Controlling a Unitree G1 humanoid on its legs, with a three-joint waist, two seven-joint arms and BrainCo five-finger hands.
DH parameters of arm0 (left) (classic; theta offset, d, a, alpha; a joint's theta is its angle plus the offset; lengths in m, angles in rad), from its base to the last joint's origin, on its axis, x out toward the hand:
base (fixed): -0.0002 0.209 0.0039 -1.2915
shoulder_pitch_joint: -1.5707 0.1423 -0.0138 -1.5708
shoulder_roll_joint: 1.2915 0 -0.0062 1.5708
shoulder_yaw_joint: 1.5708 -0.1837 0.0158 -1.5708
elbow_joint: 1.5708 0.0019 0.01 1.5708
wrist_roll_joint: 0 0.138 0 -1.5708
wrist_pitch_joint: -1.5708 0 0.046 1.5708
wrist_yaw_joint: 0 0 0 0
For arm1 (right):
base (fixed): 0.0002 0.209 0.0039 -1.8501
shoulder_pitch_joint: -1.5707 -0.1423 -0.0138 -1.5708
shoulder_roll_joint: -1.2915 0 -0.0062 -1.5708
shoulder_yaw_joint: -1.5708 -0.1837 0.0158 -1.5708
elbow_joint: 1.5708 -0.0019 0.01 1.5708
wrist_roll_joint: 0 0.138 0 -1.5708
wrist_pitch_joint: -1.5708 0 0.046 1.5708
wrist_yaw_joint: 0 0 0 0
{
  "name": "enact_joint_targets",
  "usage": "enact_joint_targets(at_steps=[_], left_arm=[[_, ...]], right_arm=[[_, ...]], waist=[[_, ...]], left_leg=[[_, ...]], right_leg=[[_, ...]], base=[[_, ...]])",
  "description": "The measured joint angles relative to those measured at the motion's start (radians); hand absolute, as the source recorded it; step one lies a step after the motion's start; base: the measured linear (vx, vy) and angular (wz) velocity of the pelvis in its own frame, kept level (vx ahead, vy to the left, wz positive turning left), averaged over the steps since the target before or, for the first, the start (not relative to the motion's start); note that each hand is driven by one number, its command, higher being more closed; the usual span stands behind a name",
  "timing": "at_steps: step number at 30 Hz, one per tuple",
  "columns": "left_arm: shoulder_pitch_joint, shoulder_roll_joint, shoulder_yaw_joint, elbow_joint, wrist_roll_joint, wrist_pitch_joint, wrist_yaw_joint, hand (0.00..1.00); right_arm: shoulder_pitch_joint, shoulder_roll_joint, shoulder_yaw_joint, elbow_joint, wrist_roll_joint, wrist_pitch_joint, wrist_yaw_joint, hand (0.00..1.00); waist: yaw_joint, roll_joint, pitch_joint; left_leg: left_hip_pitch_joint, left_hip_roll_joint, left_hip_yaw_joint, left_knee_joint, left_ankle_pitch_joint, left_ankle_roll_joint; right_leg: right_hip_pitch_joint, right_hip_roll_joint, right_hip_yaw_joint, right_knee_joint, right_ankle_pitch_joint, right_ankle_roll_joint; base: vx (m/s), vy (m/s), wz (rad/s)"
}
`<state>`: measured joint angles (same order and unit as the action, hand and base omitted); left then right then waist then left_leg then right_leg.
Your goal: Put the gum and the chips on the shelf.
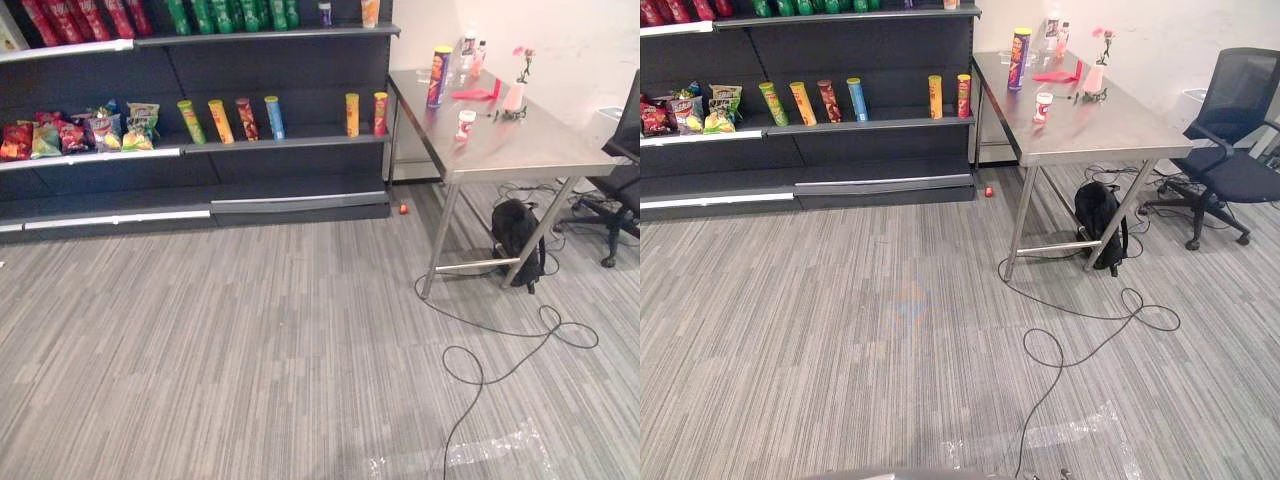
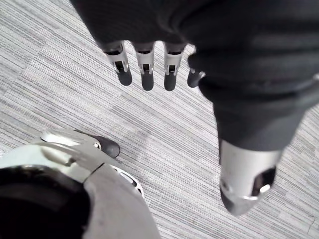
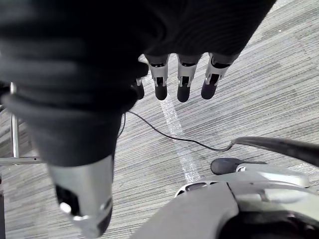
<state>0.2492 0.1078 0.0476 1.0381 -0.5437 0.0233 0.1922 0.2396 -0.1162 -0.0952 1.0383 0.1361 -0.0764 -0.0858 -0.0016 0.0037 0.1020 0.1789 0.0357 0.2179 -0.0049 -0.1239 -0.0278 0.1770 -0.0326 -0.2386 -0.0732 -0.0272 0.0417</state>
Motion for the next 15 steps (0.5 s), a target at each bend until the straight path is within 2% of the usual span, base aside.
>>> enact_joint_targets(at_steps=[10,13,15], left_arm=[[-0.001,-0.004,0.001,-0.002,0.007,-0.034,-0.001,0.00],[-0.002,-0.004,0.009,-0.005,0.017,-0.023,-0.004,0.00],[-0.003,-0.005,0.018,-0.005,0.028,-0.018,-0.012,0.00]], right_arm=[[-0.006,0.006,-0.014,0.004,-0.003,0.000,0.000,0.00],[-0.009,0.006,-0.014,0.004,0.000,-0.003,0.007,0.00],[-0.011,0.006,-0.015,0.004,0.069,0.003,0.028,0.00]], waist=[[0.001,-0.005,0.014],[0.001,-0.007,0.019],[0.000,-0.007,0.024]], left_leg=[[0.017,-0.008,-0.003,-0.037,0.001,-0.015],[0.020,-0.008,0.008,-0.046,0.004,-0.019],[0.023,-0.008,0.015,-0.047,0.004,-0.019]], right_leg=[[0.017,-0.001,-0.027,-0.030,0.004,0.014],[0.017,-0.001,-0.027,-0.030,0.001,0.018],[0.017,-0.001,-0.026,-0.030,-0.001,0.021]], base=[[0.02,-0.001,0.02],[-0.01,-0.007,-0.02],[-0.03,-0.027,-0.05]])
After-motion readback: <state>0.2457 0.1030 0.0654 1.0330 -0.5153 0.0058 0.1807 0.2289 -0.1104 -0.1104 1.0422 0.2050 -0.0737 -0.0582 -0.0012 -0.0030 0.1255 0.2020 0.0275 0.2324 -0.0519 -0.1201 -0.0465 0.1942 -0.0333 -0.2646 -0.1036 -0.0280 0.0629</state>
